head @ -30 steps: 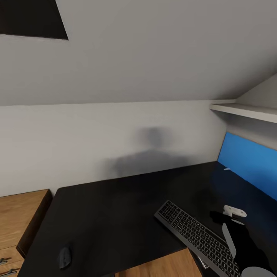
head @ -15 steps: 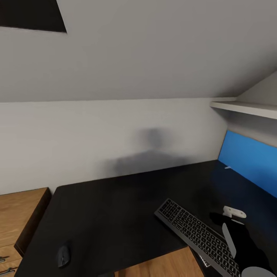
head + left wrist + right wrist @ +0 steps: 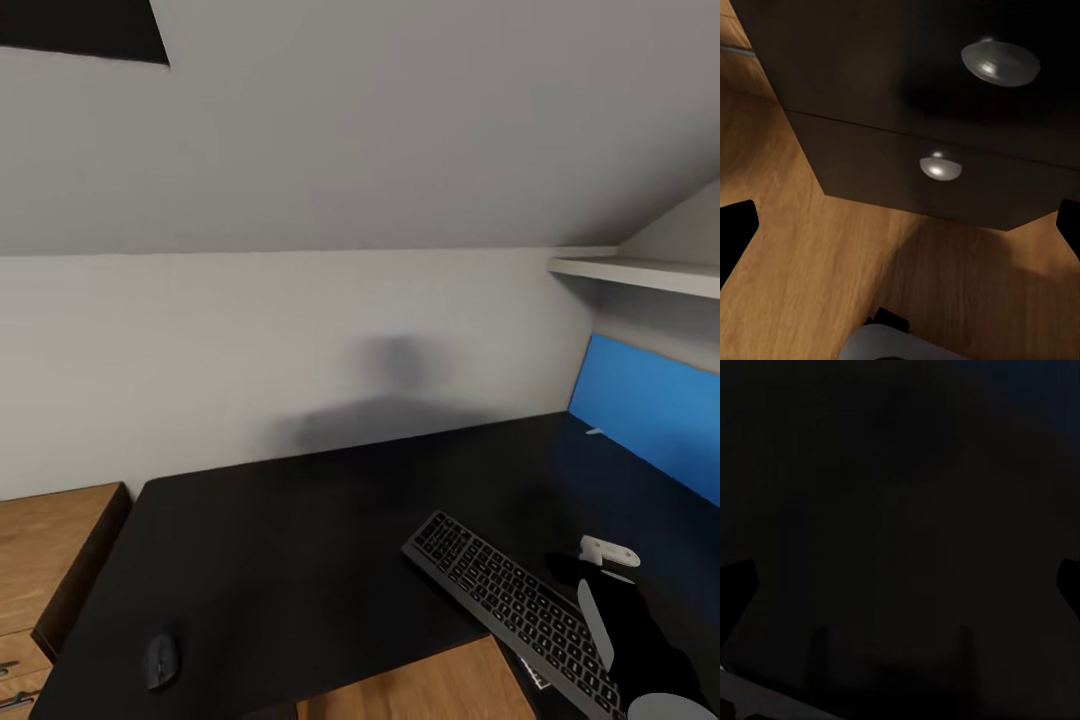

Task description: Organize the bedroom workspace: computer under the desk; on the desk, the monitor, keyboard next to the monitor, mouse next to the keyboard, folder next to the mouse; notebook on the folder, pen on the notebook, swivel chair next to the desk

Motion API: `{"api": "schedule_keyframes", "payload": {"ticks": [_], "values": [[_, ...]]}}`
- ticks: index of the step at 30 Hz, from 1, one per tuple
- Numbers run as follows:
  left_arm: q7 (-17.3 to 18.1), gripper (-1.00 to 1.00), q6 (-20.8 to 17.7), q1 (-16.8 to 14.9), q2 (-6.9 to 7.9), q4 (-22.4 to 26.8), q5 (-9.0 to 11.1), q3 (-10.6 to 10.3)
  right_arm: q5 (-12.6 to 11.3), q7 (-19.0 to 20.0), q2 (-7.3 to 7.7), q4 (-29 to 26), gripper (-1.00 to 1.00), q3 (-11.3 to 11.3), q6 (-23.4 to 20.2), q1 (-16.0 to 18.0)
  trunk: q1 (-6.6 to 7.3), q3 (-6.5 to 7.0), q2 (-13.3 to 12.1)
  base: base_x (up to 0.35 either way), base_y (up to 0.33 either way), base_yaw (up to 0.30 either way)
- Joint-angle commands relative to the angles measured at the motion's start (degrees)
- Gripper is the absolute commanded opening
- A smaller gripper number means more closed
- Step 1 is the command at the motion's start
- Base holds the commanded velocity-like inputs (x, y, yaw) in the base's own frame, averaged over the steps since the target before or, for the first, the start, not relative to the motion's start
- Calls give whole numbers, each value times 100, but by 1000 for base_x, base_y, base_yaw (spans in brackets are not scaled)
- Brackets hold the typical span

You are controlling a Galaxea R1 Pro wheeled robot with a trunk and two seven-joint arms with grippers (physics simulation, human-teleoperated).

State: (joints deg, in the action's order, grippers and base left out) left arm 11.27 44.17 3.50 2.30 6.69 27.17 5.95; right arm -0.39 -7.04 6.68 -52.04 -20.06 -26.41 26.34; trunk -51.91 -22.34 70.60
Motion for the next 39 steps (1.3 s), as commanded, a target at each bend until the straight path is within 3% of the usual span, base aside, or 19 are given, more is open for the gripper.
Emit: {"api": "schedule_keyframes", "payload": {"ticks": [1, 9, 24, 33, 39], "values": [[60, 100, -5, 2, -2, 8, 16, 46, -5, -17, 0, -8, 100, 2, -31, 2, -23, -24, 45, 0, 0, 0], [60, 100, -5, 2, 3, 8, 16, 41, -5, -17, 0, -6, 100, 9, -33, 2, -23, -24, 45, 0, 0, 0], [60, 100, -5, 2, 4, 8, 16, 38, -5, -17, 0, 1, 100, 15, -32, 2, -352, -293, 647, 0, 0, 0], [60, 100, -12, 2, 7, 8, 16, 38, -5, -17, 0, -3, 100, 19, -33, 2, -352, -293, 647, 0, 0, 0], [60, 100, -8, 2, 7, 8, 16, 38, -5, -17, 0, -4, 100, 20, -34, 2, -484, -401, 887, 0, 0, 0]]}}
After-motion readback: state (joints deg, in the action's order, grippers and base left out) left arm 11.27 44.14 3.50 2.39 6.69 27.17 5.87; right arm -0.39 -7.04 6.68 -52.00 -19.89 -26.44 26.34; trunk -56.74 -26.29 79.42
